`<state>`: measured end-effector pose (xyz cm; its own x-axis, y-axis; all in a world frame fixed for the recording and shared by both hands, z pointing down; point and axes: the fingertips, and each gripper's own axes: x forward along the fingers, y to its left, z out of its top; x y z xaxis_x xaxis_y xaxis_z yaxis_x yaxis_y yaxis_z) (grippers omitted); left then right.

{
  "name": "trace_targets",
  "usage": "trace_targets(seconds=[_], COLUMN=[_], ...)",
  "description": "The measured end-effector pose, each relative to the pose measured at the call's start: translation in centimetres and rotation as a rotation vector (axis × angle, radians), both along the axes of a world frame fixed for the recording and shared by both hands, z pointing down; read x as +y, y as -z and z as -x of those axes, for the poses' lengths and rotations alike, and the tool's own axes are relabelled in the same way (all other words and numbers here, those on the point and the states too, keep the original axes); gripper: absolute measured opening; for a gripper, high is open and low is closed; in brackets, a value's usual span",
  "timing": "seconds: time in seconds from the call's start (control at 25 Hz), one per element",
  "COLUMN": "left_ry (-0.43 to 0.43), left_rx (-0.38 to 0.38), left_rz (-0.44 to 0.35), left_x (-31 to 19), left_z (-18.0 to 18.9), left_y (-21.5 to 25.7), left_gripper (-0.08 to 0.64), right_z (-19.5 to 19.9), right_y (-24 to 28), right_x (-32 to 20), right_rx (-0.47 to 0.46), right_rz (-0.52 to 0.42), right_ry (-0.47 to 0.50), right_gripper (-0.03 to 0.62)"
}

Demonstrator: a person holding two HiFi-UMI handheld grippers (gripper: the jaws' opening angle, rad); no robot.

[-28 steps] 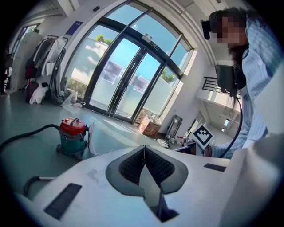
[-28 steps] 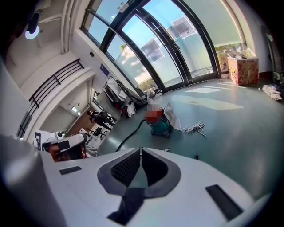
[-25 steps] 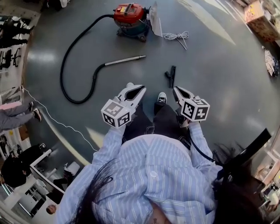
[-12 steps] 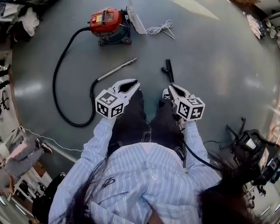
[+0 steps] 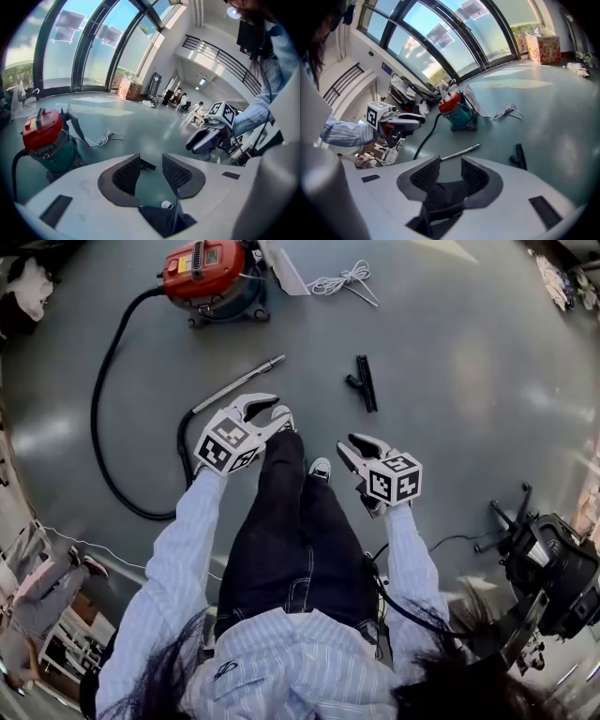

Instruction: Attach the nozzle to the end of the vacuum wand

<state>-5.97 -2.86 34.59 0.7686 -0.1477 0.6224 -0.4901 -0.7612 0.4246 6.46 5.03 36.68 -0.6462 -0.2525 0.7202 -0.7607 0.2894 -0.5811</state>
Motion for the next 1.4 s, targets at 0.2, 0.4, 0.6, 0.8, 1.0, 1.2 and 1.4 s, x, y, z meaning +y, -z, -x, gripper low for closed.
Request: trace_targets(seconds=[0.2,0.4,0.6,0.8,1.0,1.2,1.4], left_ry=[0.126,0.081,0.034,-0.011,-0.025,-0.024,-0.025], left_rx=[-0.113,-0.247,-0.379,-0.489,-0.524,-0.598,-0.590], left_rz=[-0.022,-0.044,-0.047,-0.077,-0.085,-0.083,-0.021], left_x=[-3.1,-4.0,-6.0,-8.1,-8.6,-8.7,-8.7], left_z=[1.8,4.8,8.1,9.5,9.9,10.8,11.4], left_y=[-15.3,-29.1,-42.6,-53.5,-59.9,-62.8,-63.8], left_gripper=[0.155,0.196,0.209,0.209,0.216,0.216,0.216], right_z=[-4.3,-8.4,-14.8,-20.3,-21.3,-21.1,-20.2], right_y=[-15.3,-29.5,-42.5,-52.8,-58.7,-60.5,-60.5], right_x=[-2.8,-3.6,-6.2,-7.8,-8.4,-8.1,-8.6], right_rx=[0.145,0.215,0.427,0.581,0.581,0.590,0.611], right_rz=[-0.006,0.010,-0.043,-0.055,-0.007,0.052,0.067], right_ry=[-0.005,0.012,0.017,0.073,0.144,0.164,0.207], right_gripper=[0.137,0.235,0.268,0.279,0.279,0.278,0.278])
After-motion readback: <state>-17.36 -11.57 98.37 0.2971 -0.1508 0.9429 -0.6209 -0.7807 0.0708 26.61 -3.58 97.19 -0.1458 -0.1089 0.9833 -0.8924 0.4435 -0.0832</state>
